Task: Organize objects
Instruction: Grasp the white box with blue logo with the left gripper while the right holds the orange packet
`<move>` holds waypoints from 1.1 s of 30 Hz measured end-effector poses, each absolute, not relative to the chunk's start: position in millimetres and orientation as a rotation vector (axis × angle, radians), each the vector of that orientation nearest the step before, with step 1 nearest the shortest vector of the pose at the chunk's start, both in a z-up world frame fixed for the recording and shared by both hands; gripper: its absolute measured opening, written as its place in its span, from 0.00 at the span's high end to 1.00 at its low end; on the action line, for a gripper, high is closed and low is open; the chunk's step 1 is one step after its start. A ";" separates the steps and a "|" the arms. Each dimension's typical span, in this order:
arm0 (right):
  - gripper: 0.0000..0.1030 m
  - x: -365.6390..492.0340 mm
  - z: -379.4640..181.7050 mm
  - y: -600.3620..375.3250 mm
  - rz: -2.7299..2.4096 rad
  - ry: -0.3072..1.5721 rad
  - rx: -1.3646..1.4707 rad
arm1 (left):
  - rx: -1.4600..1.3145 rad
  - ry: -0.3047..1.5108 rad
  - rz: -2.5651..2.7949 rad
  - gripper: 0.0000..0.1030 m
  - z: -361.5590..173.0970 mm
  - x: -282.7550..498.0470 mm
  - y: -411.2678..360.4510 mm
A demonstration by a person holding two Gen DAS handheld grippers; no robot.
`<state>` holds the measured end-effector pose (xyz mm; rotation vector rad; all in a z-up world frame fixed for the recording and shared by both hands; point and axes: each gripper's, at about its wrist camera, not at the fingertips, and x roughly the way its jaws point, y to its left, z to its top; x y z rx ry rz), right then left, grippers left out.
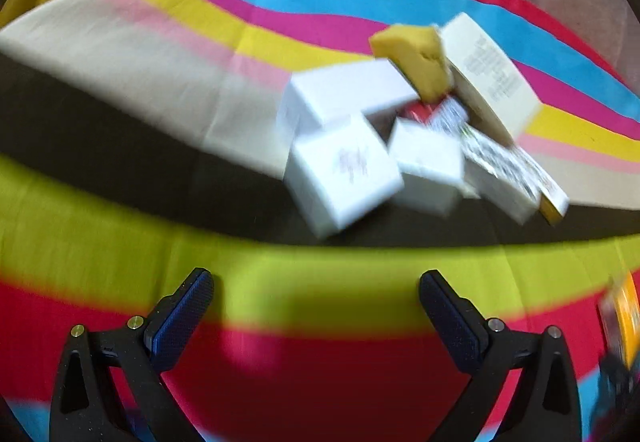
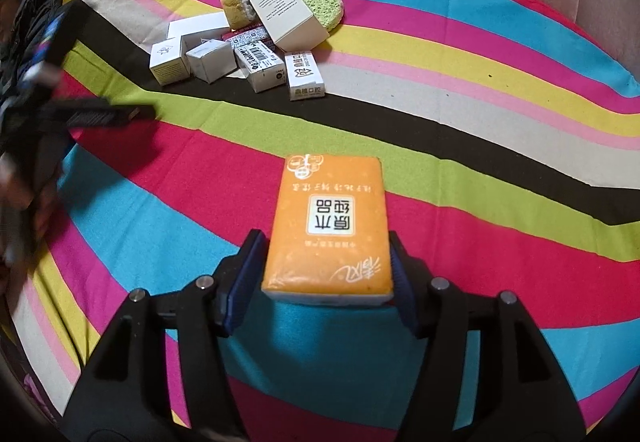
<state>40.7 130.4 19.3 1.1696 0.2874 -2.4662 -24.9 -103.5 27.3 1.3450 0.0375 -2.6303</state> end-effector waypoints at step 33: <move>0.38 41.2 20.0 131.1 -2.464 0.272 1.173 | 1.361 0.304 -2.857 0.25 34.3 107.5 -91.6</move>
